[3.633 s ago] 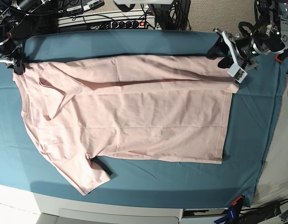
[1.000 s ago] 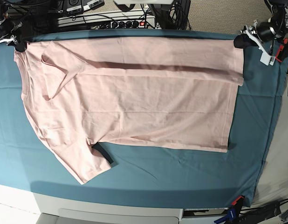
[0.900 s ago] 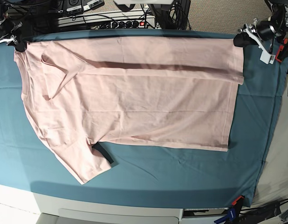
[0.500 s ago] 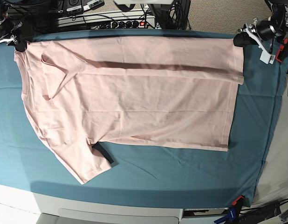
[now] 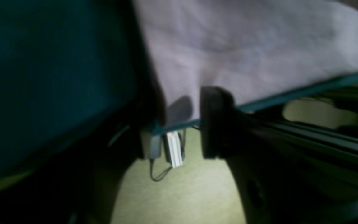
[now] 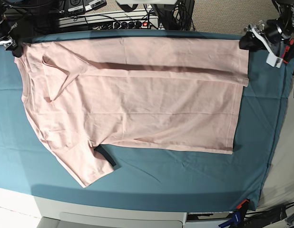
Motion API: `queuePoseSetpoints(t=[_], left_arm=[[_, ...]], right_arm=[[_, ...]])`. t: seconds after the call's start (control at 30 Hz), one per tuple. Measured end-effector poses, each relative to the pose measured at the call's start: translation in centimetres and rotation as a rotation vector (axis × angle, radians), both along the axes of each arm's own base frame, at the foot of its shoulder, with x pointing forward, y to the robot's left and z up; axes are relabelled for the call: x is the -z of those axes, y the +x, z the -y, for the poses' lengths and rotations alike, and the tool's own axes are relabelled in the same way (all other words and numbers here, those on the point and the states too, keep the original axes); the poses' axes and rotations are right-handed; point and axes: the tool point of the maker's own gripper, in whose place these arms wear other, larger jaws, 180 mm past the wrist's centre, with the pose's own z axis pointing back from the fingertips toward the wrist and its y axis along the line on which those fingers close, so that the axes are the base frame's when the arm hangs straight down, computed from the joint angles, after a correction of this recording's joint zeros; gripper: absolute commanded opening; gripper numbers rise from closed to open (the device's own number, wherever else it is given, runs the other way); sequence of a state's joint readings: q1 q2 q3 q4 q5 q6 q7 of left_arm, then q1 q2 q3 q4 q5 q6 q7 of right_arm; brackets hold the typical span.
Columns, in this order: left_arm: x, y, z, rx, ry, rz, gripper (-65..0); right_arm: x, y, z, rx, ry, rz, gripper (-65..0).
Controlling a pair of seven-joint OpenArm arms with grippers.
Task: Fold the T-shirt properly
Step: 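Lower the folded edge and open both grippers, then move both grippers to the shirt's hem corners and grasp them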
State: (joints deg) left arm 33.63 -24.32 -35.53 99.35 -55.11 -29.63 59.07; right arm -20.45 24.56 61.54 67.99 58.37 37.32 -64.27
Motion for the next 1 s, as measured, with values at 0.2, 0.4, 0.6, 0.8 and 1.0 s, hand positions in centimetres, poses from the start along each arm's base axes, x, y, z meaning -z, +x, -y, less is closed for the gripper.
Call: queuePoseSetpoints(t=[0.2,0.4,0.6,0.8,1.0], left_arm=[[-1.4,-0.5,-6.0,0.008,0.221,-0.025,-38.1],[-5.3,3.3,-8.4,-0.002,0.270,0.102,-38.2],[-9.3,9.8,-7.3,0.023,0.231,0.284,-40.6],[-10.3,16.7,-3.5,0.134,0.278,0.382,-40.6],[-8.7,24.3,-2.1,0.151,0.297,0.358,-40.6]], right_arm=[[-1.8,-0.3,2.7,0.013,-0.079,-0.027,-36.6],[-6.6,3.9,5.7,0.016,-0.178,0.083,-36.6],[-9.9,10.0,6.0,-0.009,-0.232,0.183,-36.6],[-8.8,17.1,1.5,-0.194,-0.288,0.152,-36.6],[-5.8,22.9,-5.0,-0.353,-0.330,0.097,-36.6]])
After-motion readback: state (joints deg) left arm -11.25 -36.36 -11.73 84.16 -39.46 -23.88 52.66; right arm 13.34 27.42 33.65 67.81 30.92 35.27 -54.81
